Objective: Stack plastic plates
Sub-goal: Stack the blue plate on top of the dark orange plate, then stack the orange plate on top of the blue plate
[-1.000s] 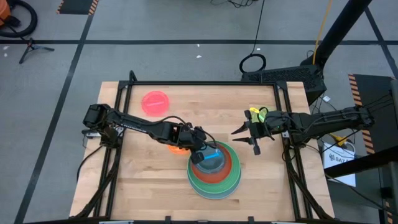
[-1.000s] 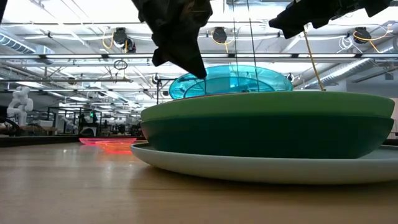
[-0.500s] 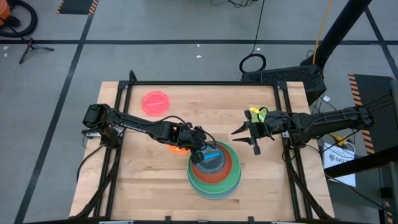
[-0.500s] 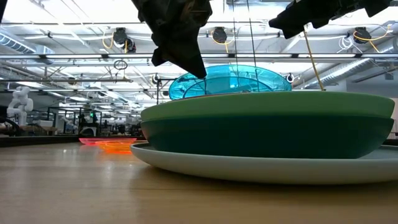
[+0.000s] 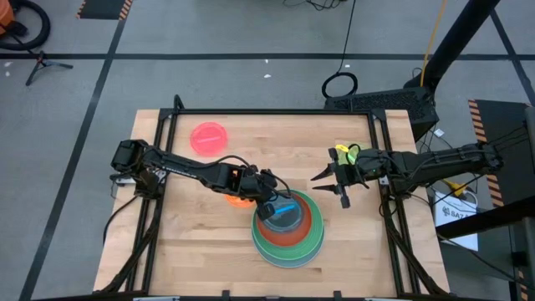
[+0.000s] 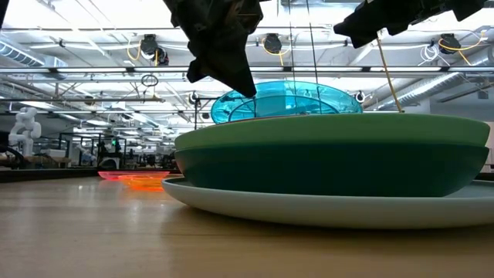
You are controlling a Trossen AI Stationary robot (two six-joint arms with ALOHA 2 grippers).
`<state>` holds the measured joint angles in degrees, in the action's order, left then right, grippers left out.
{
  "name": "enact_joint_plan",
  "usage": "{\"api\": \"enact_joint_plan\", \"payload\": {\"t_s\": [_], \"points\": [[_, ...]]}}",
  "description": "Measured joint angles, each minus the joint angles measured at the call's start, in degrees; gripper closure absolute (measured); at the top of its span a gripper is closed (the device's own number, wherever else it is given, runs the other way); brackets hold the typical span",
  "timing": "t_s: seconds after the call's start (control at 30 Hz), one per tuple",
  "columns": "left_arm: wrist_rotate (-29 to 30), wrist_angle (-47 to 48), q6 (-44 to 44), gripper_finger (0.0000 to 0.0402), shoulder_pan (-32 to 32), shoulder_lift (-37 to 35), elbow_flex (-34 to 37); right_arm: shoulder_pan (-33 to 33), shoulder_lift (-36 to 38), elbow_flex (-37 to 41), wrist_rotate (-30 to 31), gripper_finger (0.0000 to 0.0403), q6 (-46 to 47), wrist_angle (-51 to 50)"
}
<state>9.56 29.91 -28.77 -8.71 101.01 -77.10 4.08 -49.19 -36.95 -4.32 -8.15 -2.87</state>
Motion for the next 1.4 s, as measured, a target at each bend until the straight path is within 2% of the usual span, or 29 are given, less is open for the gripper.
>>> {"api": "enact_joint_plan", "payload": {"t_s": [0.83,0.93,1.23,1.4], "points": [[-0.46,0.41,-3.23,0.0379,0.06,0.0,0.0,0.0,0.0,0.0,-0.02,0.0294,0.62,-0.02],[-0.46,0.47,-3.04,0.0365,0.06,0.0,0.0,-0.02,0.0,0.0,-0.02,0.0294,0.62,-0.02],[-0.35,0.82,-1.8,0.0284,0.33,0.0,-0.02,-0.02,0.0,0.0,-0.02,0.0294,0.62,-0.02],[-0.08,7.67,4.68,0.0273,0.41,-0.33,-0.03,0.0,0.0,0.0,-0.02,0.0294,0.62,-0.13]]}}
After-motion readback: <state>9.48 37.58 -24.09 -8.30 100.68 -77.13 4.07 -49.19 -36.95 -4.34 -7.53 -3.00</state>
